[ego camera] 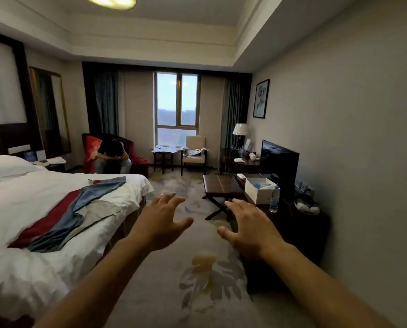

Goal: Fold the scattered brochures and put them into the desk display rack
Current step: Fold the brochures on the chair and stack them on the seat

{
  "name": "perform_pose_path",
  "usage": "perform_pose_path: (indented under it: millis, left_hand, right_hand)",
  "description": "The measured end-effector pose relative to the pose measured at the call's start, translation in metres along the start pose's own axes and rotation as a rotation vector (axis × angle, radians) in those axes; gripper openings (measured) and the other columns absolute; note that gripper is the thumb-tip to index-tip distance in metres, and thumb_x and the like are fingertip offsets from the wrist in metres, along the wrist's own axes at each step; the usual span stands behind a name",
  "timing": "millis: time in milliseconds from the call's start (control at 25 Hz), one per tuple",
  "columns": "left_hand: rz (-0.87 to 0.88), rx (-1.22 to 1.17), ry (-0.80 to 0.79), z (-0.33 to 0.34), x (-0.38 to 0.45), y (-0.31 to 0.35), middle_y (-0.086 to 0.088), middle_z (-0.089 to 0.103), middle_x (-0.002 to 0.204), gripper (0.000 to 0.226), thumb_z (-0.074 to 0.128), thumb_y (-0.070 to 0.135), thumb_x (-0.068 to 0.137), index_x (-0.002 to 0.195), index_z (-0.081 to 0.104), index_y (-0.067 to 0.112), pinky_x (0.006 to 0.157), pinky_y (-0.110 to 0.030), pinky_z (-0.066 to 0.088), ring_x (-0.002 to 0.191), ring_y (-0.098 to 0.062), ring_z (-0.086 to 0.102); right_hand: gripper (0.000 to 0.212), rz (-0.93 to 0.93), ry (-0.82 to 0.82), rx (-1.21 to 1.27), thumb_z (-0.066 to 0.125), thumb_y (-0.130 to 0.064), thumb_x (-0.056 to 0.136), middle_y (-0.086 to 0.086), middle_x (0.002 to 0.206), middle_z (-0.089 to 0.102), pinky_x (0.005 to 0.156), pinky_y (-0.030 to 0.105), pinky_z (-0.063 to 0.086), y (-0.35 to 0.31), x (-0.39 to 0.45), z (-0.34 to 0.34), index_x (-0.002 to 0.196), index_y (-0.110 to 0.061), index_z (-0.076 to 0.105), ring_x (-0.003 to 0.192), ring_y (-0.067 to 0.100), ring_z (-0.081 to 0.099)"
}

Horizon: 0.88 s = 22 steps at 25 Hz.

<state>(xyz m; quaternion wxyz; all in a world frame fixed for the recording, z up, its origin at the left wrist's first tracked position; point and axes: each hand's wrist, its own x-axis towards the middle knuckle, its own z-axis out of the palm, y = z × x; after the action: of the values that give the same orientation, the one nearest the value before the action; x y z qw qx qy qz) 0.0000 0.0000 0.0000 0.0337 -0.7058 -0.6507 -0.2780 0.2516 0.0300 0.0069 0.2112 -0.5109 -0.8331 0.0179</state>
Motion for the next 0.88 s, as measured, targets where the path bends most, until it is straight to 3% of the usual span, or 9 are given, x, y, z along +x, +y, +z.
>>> perform_pose_path:
  millis: [120, 400, 560, 880]
  left_hand:
    - [-0.019, 0.073, -0.033, 0.032, 0.049, -0.025, 0.003, 0.03, 0.161, 0.076, 0.053, 0.069, 0.086, 0.151, 0.034, 0.036, 0.117, -0.043, 0.028, 0.147, -0.021, 0.026]
    - [-0.102, 0.075, -0.076, 0.102, 0.214, -0.066, 0.003, 0.039, 0.156, 0.077, 0.056, 0.066, 0.086, 0.151, 0.034, 0.032, 0.113, -0.039, 0.036, 0.14, -0.019, 0.037]
    - [-0.114, 0.072, -0.094, 0.127, 0.304, -0.093, 0.0, 0.039, 0.156, 0.074, 0.059, 0.06, 0.088, 0.152, 0.035, 0.029, 0.113, -0.039, 0.034, 0.14, -0.022, 0.037]
    - [-0.106, 0.036, -0.088, 0.2, 0.507, -0.212, -0.001, 0.035, 0.159, 0.074, 0.059, 0.058, 0.09, 0.153, 0.034, 0.027, 0.113, -0.039, 0.034, 0.142, -0.022, 0.035]
  right_hand:
    - [0.086, -0.021, 0.014, -0.071, 0.049, -0.07, 0.086, -0.001, 0.165, 0.026, 0.121, 0.044, 0.018, 0.034, 0.052, 0.024, 0.158, -0.032, 0.022, 0.152, 0.02, 0.022]
    - [0.087, -0.024, 0.011, 0.022, 0.046, -0.073, 0.082, -0.002, 0.163, 0.031, 0.116, 0.042, 0.029, 0.115, 0.226, 0.074, 0.156, -0.031, 0.026, 0.148, 0.018, 0.03]
    - [0.086, -0.011, -0.019, 0.087, 0.051, -0.07, 0.085, -0.001, 0.163, 0.03, 0.114, 0.042, 0.033, 0.146, 0.325, 0.1, 0.157, -0.029, 0.026, 0.148, 0.019, 0.03]
    - [0.083, -0.039, -0.001, 0.063, 0.051, -0.066, 0.089, -0.002, 0.163, 0.03, 0.114, 0.042, 0.032, 0.172, 0.554, 0.174, 0.157, -0.027, 0.025, 0.148, 0.019, 0.029]
